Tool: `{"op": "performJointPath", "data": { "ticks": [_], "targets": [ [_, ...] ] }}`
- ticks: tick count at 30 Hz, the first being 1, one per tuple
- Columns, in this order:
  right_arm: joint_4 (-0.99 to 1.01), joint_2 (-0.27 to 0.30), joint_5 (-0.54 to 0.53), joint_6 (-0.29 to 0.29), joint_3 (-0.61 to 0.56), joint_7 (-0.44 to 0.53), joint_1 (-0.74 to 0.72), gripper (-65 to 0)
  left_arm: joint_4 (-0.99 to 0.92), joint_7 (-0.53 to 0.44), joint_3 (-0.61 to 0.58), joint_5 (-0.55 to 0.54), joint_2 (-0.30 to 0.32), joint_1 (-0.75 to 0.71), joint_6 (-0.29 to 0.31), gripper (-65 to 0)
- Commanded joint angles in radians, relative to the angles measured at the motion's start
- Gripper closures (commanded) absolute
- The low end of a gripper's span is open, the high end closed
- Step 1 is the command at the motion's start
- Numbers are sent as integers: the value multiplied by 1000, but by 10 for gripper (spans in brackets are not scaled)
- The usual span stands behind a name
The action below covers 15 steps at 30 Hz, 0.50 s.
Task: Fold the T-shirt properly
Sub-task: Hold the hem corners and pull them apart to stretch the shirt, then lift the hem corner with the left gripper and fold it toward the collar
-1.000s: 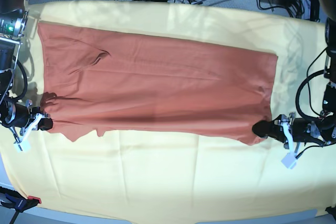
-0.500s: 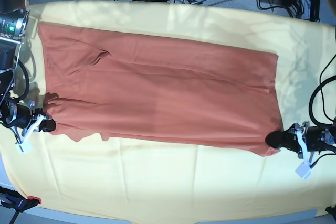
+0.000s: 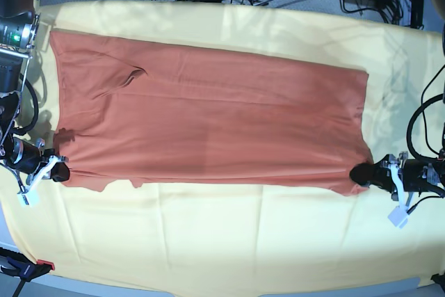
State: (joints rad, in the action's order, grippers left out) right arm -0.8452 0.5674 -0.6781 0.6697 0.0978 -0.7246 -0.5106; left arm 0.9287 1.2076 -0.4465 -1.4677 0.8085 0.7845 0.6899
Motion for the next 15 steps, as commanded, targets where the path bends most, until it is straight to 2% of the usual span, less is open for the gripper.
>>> {"op": "performJointPath", "data": {
  "ticks": [1, 8, 15],
  "targets": [
    [-20, 26, 0, -6, 6, 33, -30, 0, 10, -11, 10, -16, 19, 36, 8, 0],
    [-20, 25, -1, 11, 6, 31, -30, 0, 10, 9, 10, -16, 6, 35, 8, 0],
    [-20, 26, -2, 28, 6, -58, -29, 0, 12, 136, 10, -16, 6, 36, 8, 0]
  ]
}}
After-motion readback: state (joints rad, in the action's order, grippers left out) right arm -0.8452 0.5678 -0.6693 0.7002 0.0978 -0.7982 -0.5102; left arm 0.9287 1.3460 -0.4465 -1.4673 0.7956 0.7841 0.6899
